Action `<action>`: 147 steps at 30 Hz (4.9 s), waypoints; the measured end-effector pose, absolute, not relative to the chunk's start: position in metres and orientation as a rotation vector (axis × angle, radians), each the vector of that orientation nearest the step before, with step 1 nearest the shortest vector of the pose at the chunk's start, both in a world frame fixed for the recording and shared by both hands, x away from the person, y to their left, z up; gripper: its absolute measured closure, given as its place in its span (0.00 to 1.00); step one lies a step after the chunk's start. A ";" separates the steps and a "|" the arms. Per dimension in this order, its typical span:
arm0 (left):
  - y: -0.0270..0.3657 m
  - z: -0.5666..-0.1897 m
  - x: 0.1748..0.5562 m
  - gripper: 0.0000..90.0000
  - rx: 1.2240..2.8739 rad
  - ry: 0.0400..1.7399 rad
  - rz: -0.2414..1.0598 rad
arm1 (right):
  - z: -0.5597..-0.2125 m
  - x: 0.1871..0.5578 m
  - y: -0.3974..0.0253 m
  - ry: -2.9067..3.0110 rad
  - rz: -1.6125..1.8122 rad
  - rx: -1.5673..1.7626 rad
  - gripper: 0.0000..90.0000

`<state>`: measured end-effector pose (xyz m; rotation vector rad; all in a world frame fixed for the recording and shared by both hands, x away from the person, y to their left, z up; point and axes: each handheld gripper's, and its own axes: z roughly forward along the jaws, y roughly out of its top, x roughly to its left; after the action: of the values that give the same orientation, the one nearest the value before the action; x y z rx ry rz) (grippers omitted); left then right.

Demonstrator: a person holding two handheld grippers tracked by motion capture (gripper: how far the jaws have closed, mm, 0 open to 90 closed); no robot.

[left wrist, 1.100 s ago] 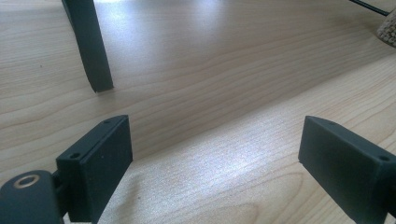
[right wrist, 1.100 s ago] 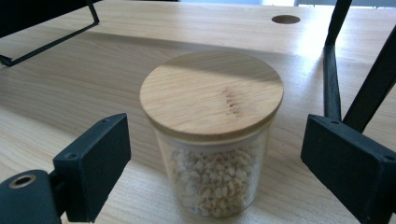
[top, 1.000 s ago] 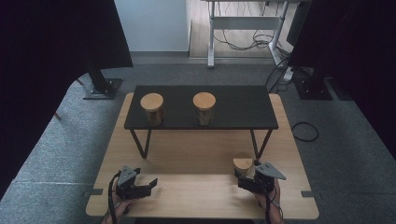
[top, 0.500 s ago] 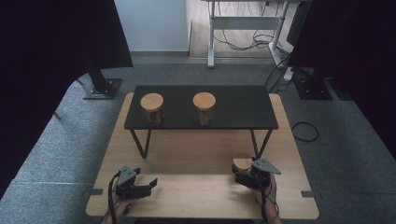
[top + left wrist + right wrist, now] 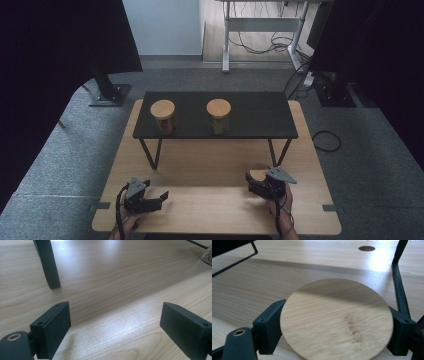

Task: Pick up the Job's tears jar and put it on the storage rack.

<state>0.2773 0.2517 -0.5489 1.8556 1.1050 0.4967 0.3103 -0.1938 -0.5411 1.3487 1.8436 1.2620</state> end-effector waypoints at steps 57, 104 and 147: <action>0.251 -0.549 0.278 0.10 1.856 1.107 0.496 | -0.516 0.289 -0.187 1.818 1.292 1.261 0.24; 0.250 -0.549 0.277 0.10 1.863 1.109 0.505 | -0.440 0.237 -0.182 1.735 1.481 0.984 0.25; 0.250 -0.549 0.278 0.10 1.866 1.113 0.508 | -0.422 0.233 -0.183 1.723 1.521 0.933 0.26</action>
<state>0.2777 0.2499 -0.5490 1.8656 1.1126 0.5081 0.2331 -0.1826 -0.4223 0.9330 1.7233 1.5210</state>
